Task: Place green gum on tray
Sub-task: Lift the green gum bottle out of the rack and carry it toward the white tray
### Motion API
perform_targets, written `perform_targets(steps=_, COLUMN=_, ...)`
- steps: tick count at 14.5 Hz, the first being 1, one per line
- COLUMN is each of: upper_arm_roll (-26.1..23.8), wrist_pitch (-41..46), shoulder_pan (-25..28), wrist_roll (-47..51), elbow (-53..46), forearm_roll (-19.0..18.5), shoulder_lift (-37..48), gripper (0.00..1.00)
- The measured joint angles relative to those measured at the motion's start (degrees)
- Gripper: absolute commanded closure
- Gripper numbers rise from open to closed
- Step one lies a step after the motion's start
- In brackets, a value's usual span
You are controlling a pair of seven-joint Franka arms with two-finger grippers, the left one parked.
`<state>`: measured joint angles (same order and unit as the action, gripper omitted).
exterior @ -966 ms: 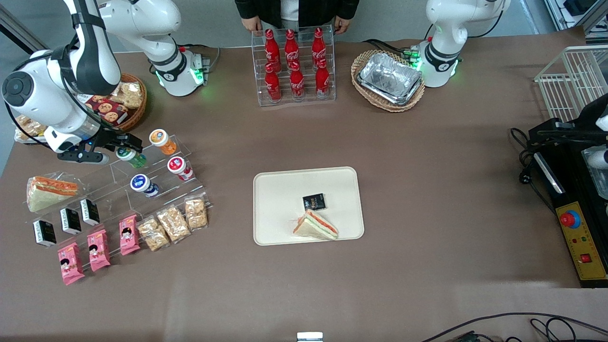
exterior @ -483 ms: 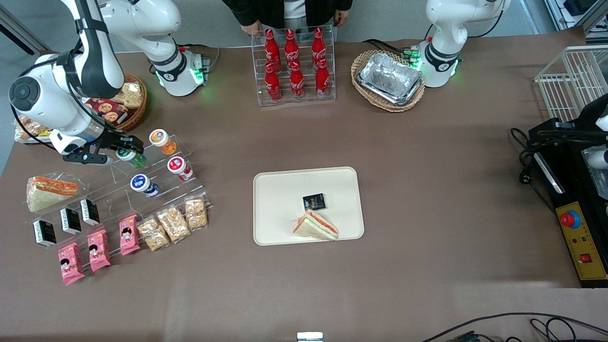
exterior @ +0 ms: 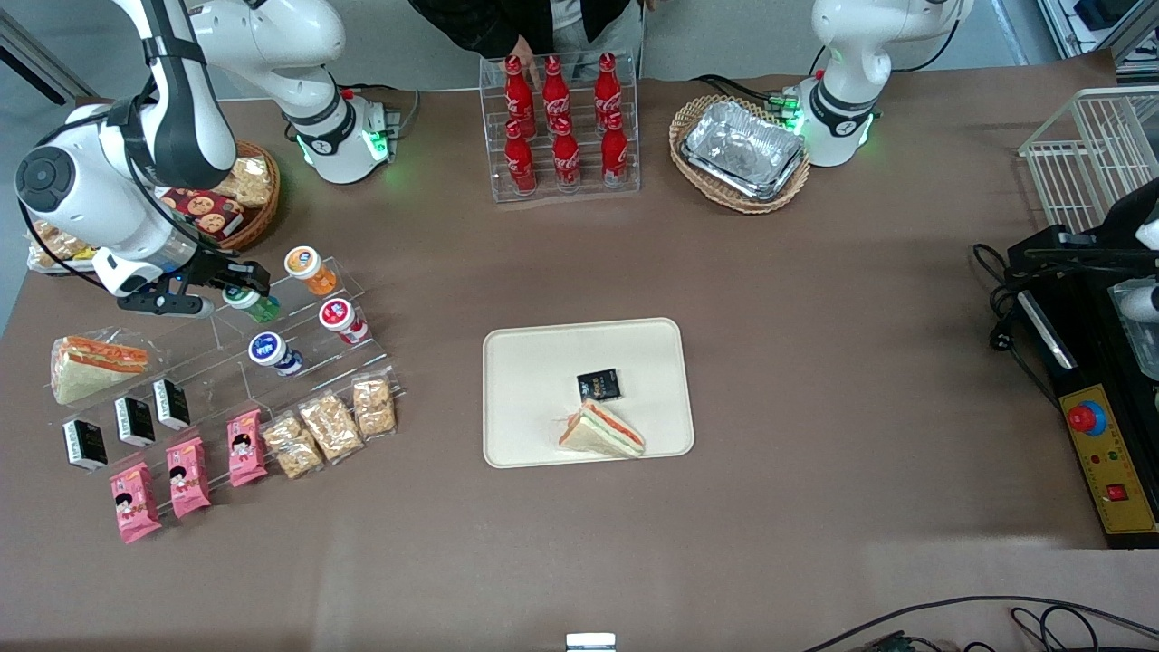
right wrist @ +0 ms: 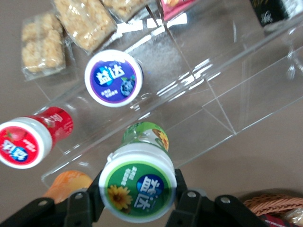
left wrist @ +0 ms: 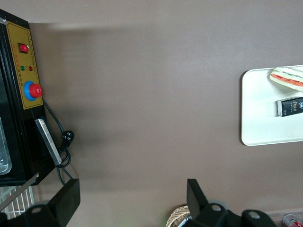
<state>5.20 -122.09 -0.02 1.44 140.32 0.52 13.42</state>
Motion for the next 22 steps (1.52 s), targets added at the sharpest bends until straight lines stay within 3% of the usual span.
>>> perform_targets(steps=3, upper_arm_roll=0.0, wrist_pitch=9.5, shoulder_pan=0.0, wrist_roll=-1.5, elbow=-6.4, forearm_roll=0.0, shoulder_lift=1.6, gripper=0.83)
perform_targets(steps=7, upper_arm_roll=-0.5, wrist_pitch=26.6, shoulder_pan=0.2, wrist_roll=-1.7, elbow=-21.9, forearm_roll=0.7, shoulder_lift=3.1, gripper=0.83)
perform_targets(steps=10, upper_arm_roll=-1.2, wrist_pitch=31.7, shoulder_pan=1.7, wrist_roll=-0.9, elbow=-27.9, forearm_roll=1.9, shoulder_lift=2.9, gripper=0.83)
perform_targets(steps=15, upper_arm_roll=-5.9, wrist_pitch=32.1, shoulder_pan=6.5, wrist_roll=11.3, elbow=-29.0, forearm_roll=4.2, shoulder_lift=2.0, gripper=0.84)
perform_targets(steps=19, upper_arm_roll=-16.4, wrist_pitch=28.9, shoulder_pan=11.3, wrist_roll=29.7, elbow=-29.5, forearm_roll=7.1, shoulder_lift=0.7, gripper=0.84)
perform_targets(steps=22, upper_arm_roll=-24.6, wrist_pitch=22.2, shoulder_pan=11.9, wrist_roll=39.1, elbow=-29.4, forearm_roll=7.7, shoulder_lift=-3.4, gripper=0.84)
